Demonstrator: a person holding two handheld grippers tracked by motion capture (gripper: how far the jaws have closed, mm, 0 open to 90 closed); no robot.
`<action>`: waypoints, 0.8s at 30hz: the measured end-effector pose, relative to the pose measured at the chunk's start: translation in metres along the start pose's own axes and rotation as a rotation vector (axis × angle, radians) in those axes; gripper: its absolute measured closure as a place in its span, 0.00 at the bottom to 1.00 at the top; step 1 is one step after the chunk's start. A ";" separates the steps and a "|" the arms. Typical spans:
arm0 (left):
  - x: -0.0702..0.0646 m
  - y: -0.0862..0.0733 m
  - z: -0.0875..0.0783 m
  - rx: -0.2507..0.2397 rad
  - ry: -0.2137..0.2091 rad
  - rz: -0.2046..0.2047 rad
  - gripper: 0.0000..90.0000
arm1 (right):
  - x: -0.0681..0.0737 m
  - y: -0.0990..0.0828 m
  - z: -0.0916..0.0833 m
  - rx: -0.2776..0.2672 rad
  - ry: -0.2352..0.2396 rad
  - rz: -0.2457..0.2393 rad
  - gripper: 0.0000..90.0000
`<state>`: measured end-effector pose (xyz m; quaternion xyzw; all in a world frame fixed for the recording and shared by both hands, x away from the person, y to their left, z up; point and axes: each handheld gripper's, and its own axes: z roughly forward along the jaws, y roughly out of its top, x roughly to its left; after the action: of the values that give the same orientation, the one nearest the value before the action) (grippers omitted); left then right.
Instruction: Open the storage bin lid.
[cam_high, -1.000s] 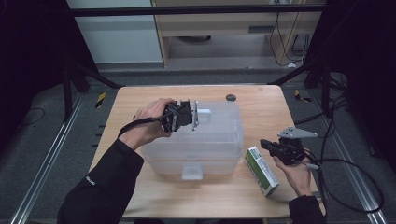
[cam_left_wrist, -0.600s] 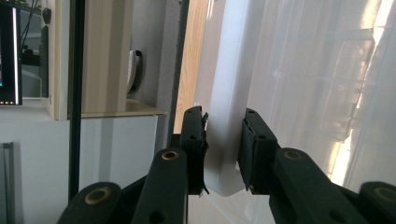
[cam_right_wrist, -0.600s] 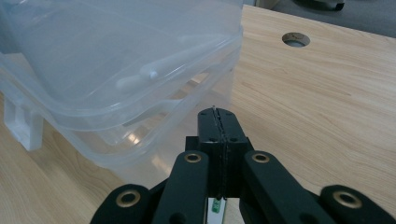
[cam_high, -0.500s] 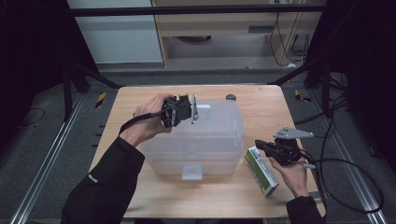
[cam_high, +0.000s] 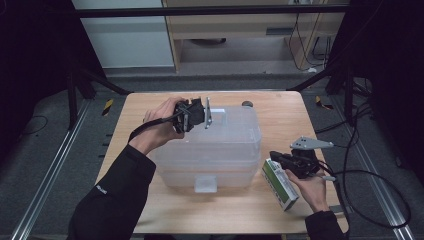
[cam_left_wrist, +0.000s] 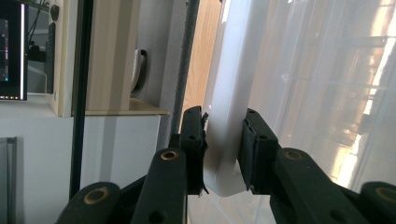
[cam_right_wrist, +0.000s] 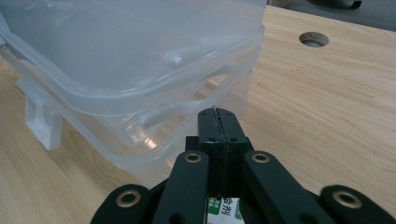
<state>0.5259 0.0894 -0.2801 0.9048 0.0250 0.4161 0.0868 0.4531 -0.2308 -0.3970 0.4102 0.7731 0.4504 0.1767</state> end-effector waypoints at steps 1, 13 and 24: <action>0.000 0.000 0.000 -0.001 0.003 -0.004 0.80 | 0.000 0.000 0.000 0.001 0.004 0.000 1.00; 0.005 0.000 0.004 -0.014 0.023 -0.033 0.80 | 0.005 0.000 0.004 0.011 0.031 -0.016 1.00; 0.008 -0.001 0.006 -0.019 0.029 -0.050 0.79 | 0.017 0.005 0.007 -0.001 0.086 -0.048 1.00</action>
<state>0.5360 0.0905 -0.2780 0.8970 0.0448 0.4270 0.1051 0.4495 -0.2121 -0.3949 0.3719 0.7893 0.4635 0.1542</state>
